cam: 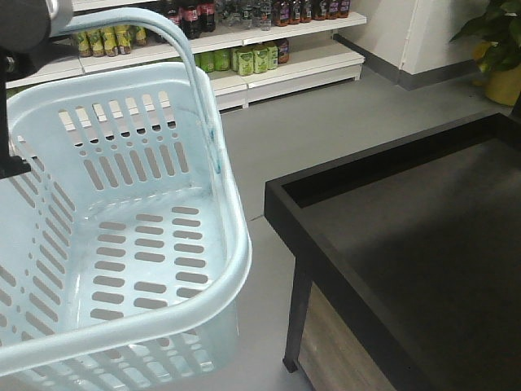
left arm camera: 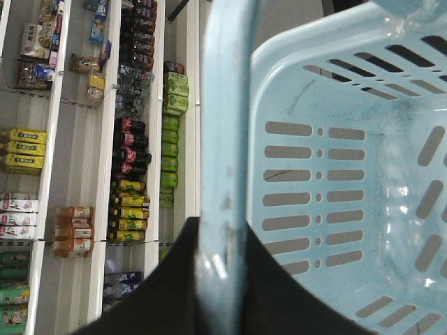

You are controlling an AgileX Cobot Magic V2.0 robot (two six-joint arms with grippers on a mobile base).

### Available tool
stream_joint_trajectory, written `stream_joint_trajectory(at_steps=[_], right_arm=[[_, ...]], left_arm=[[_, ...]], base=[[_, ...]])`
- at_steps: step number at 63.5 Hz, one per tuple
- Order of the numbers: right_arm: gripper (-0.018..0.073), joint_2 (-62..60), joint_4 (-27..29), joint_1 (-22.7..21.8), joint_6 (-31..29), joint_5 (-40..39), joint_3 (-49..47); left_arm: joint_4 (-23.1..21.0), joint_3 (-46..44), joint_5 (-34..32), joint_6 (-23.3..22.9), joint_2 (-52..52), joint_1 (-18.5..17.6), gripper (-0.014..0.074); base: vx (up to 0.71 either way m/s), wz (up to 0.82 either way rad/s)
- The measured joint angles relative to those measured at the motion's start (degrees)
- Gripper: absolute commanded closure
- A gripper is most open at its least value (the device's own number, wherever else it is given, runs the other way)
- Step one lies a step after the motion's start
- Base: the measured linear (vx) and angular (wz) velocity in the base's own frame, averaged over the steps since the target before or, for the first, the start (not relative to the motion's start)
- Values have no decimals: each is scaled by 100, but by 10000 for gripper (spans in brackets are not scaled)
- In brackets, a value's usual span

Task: Pick three apples into basket with both arms
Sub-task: 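Turn the base to face the table with oranges and lemons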

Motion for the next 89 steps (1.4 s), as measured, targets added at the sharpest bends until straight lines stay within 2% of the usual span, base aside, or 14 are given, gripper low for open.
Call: stream_joint_trajectory(at_steps=[42,89], right_arm=[[568,0,0,0,0,0,0],[568,0,0,0,0,0,0]], left_arm=[[0,0,0,0,0,0,603],[-7,0,0,0,0,0,603]], base=[[-2,-11],[-6,-35]])
